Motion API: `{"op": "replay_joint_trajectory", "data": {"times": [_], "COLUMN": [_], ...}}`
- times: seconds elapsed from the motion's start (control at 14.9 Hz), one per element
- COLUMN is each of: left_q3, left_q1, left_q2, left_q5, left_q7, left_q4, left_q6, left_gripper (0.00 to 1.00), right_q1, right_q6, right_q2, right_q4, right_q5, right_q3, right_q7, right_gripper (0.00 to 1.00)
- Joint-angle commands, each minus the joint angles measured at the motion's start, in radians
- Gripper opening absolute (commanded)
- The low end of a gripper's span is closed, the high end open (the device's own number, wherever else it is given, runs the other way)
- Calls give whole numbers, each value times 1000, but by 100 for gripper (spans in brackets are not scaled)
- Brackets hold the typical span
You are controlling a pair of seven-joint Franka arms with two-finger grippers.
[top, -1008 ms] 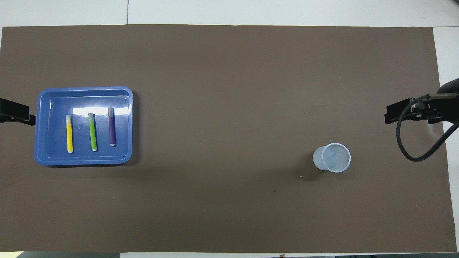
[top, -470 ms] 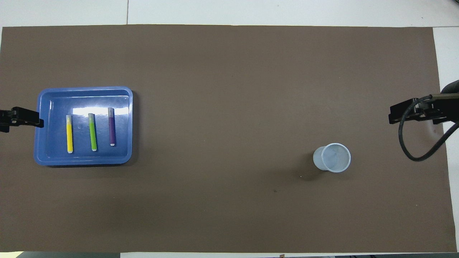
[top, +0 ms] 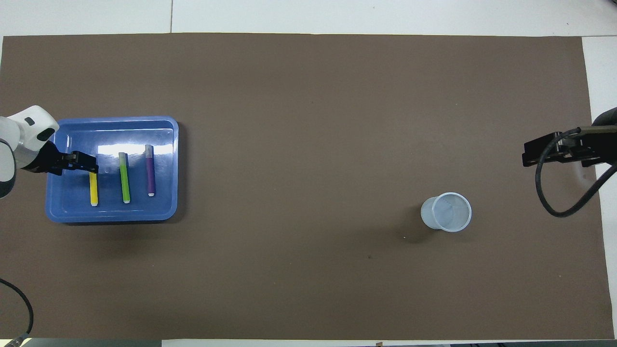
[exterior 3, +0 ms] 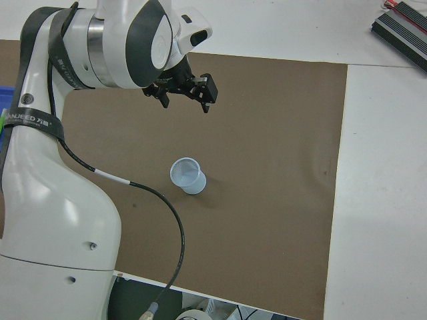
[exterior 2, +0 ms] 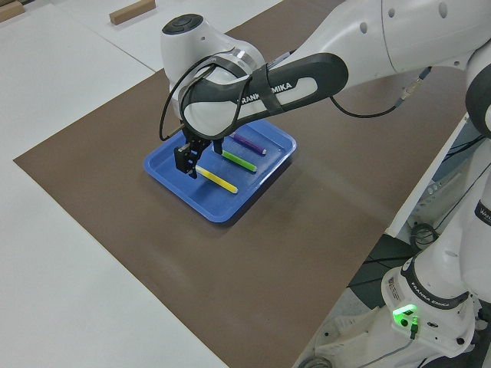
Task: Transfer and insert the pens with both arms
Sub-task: 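Reach into the blue tray and grasp the yellow pen with the left gripper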
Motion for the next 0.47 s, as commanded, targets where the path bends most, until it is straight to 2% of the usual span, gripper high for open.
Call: {"op": "replay_joint_trajectory", "data": {"times": [0.0,0.4], "left_q3": [2,2], "left_q1": [-7,-7], "left_q2": [6,10], "left_q5": [-3,-4], "left_q7": [20,18], "left_q4": [-8,-16], "left_q6": [16,1], "left_gripper": [99,91], "right_q1": [-7,-7], "right_q6": [-26,-25], "right_q2": [5,5], "right_q4": [19,19], "right_q5": [-10,-4], "right_q3": [6,6], "right_q7": [-20,-19], "right_gripper": [100,100]}}
